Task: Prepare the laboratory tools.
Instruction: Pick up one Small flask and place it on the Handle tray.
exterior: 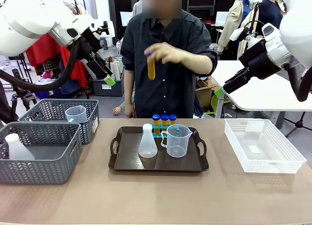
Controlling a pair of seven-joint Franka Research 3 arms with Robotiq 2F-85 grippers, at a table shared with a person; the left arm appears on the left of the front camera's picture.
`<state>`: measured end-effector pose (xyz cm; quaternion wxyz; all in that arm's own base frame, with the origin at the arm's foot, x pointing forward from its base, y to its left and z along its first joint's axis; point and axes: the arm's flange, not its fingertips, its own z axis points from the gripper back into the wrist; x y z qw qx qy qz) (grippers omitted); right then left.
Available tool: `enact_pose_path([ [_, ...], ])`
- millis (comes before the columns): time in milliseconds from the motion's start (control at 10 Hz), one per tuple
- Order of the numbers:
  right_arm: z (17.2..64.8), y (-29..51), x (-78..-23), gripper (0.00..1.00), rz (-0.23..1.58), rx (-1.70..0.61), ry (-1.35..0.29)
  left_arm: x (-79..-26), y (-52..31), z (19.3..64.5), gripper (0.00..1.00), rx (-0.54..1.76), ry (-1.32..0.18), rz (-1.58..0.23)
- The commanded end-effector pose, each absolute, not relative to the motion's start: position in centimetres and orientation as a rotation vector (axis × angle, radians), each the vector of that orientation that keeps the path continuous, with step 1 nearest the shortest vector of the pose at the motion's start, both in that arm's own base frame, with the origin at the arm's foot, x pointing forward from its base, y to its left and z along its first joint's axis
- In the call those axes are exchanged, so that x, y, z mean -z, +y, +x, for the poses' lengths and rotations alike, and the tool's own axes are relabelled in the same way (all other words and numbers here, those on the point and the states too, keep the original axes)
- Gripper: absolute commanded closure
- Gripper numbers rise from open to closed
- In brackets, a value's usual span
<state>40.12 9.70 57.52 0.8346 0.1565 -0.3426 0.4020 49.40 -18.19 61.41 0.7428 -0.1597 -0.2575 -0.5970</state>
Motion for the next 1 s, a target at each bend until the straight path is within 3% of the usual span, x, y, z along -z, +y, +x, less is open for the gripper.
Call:
enact_pose_path([
  [0,40.11,9.67,-57.67,0.0,0.351,-0.848,-0.728,-60.67,-17.8,48.46,0.0,1.299,-0.603,-0.352],
  [900,40.11,9.67,-57.67,0.0,0.351,-0.848,-0.728,-60.98,-18.27,48.91,0.0,1.302,-0.578,-0.339],
])
